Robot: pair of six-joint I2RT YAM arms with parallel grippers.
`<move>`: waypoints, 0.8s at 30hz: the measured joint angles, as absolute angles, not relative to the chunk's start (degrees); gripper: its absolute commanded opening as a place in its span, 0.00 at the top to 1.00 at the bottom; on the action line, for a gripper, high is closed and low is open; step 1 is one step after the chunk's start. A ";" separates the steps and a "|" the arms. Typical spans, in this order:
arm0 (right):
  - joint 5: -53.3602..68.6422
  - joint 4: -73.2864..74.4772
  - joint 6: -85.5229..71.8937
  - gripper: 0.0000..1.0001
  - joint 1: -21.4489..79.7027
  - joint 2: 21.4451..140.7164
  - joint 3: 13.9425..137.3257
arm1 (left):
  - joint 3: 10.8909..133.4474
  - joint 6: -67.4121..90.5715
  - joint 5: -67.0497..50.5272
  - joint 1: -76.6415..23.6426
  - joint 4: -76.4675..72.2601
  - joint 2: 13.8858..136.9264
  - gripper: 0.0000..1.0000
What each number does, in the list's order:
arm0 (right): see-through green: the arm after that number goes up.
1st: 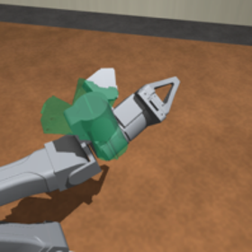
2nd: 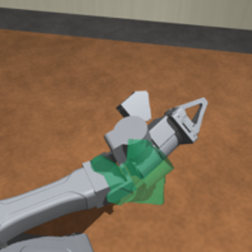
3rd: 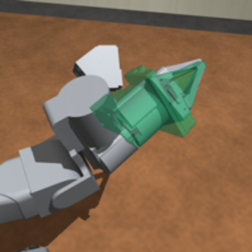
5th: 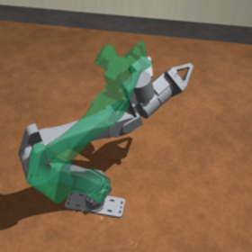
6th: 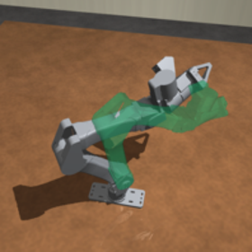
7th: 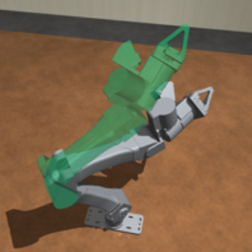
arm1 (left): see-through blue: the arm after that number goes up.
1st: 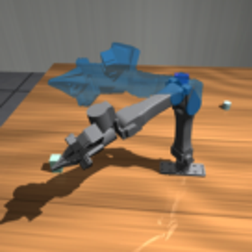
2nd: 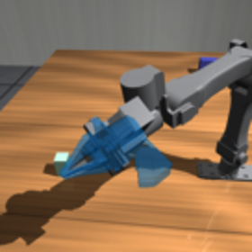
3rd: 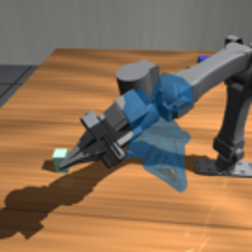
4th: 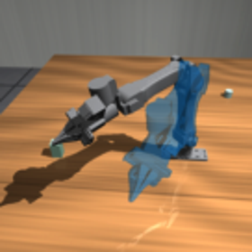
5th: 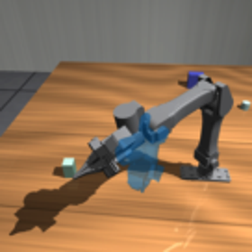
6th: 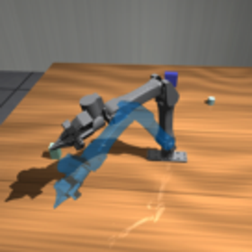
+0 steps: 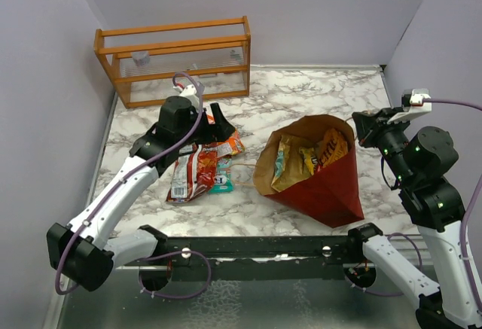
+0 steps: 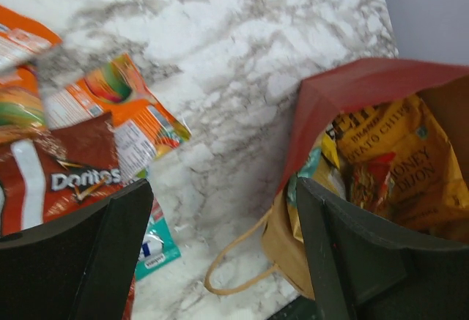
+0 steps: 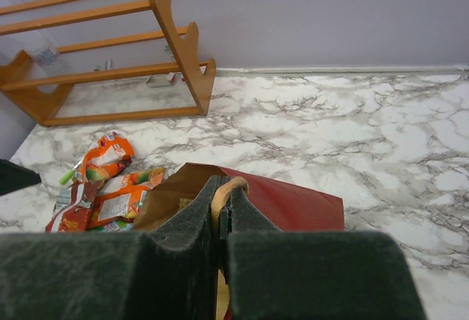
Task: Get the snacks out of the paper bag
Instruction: Place the snack at the center of the board, then take out the snack from the paper bag.
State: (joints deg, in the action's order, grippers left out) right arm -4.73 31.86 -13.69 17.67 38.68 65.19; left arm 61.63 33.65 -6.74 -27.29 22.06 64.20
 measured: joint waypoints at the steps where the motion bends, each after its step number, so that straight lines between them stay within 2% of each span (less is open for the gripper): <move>1: -4.71 31.86 -13.69 0.98 17.67 38.68 65.19 | 60.34 34.41 -7.92 -27.73 21.28 64.20 0.18; 6: -4.69 31.88 -13.69 0.98 17.67 38.59 65.19 | 57.25 38.00 -10.39 -33.12 18.96 64.69 0.22; 11: -4.62 31.90 -13.74 0.98 17.67 38.54 65.19 | 58.24 40.05 -6.90 -44.86 14.74 66.15 0.30; 15: -4.60 31.92 -13.91 0.98 17.67 38.46 65.19 | 59.99 40.62 -3.18 -52.12 12.12 69.87 0.31; 24: -4.60 32.16 -13.93 0.98 17.67 38.06 65.19 | 68.03 36.23 4.23 -56.38 12.32 83.13 0.40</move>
State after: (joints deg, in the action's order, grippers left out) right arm -4.60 32.16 -13.93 17.67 38.06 65.19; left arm 68.03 36.23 4.23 -56.38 12.32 83.13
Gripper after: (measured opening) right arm 0.020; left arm 0.633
